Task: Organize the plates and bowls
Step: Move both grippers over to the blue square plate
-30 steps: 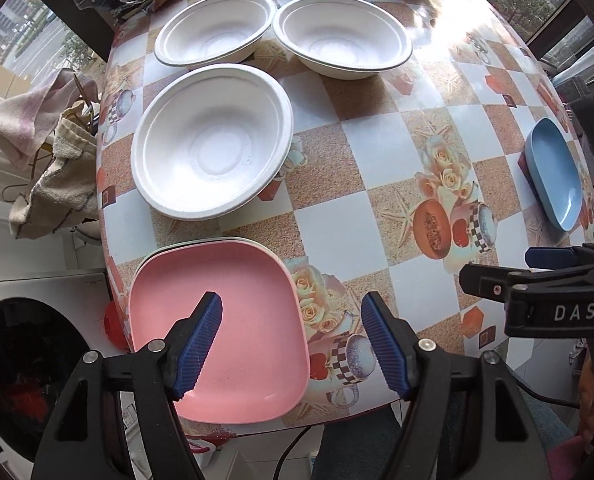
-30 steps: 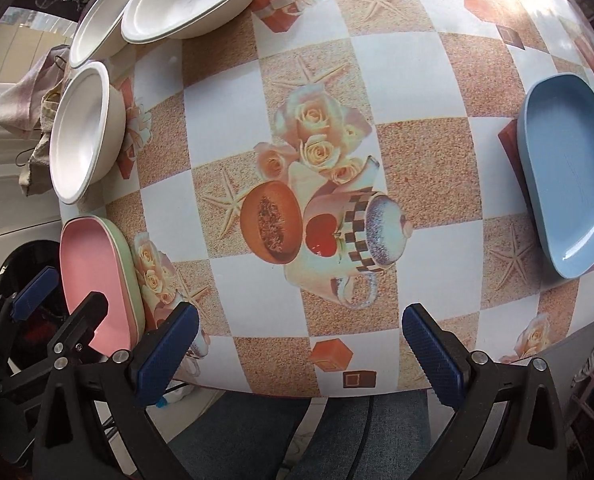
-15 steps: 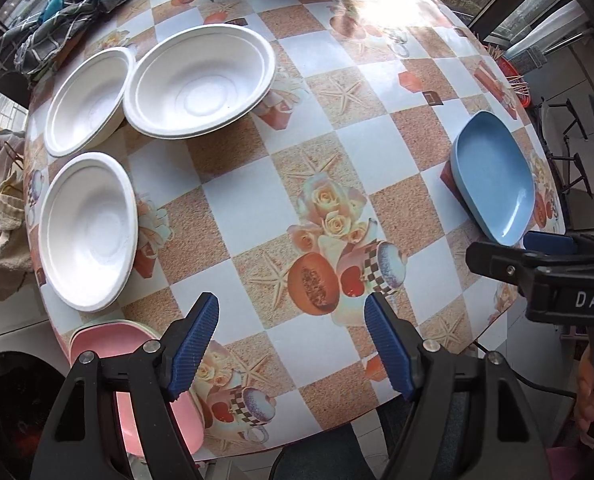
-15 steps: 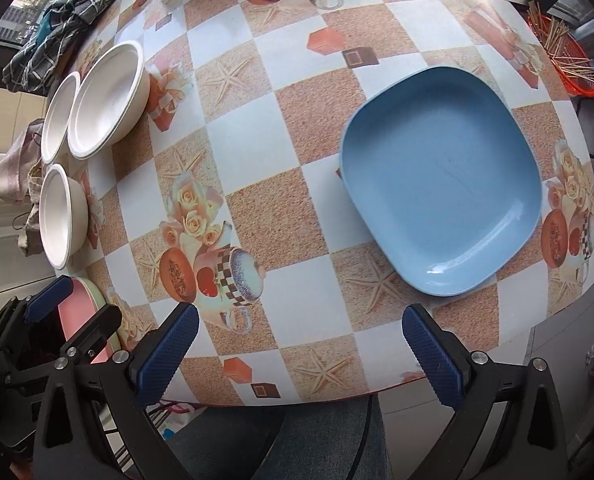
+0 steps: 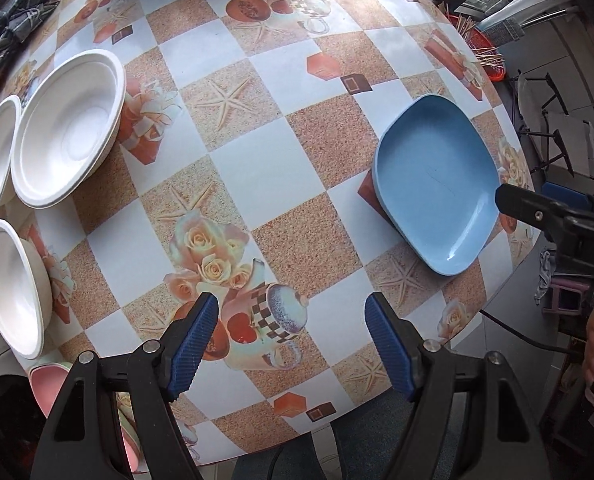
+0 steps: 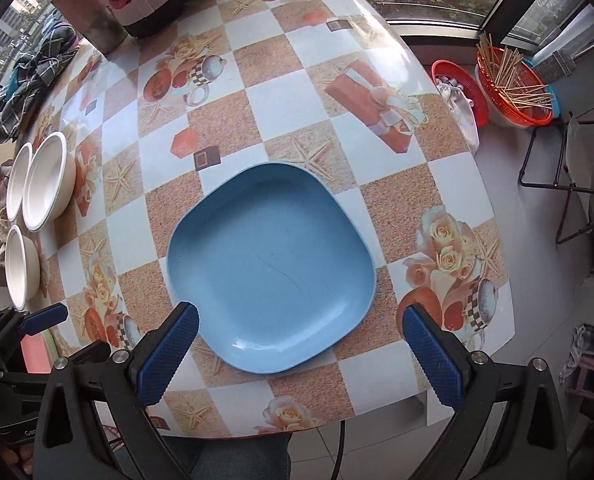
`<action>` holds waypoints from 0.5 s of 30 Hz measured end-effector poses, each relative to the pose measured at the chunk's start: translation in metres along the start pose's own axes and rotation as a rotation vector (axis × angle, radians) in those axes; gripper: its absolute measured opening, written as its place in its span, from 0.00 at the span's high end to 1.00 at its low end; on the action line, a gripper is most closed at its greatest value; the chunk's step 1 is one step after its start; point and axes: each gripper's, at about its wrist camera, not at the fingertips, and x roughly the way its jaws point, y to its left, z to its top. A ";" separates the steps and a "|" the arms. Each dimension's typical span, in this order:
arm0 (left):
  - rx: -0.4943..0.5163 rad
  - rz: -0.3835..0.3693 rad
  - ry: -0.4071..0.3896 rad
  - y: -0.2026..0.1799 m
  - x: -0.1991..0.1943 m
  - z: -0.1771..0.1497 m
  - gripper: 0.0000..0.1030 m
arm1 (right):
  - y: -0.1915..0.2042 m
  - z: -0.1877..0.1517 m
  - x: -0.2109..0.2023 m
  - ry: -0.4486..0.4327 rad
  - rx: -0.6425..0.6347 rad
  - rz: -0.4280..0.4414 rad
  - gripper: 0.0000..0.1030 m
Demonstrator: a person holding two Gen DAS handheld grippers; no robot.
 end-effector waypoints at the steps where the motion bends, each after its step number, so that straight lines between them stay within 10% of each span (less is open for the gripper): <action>1: -0.001 -0.002 0.006 -0.004 0.003 0.004 0.23 | -0.006 0.001 0.003 0.008 0.002 -0.010 0.00; 15: -0.037 0.000 0.059 -0.038 0.031 0.042 0.23 | -0.041 0.022 0.040 0.071 -0.055 -0.087 0.00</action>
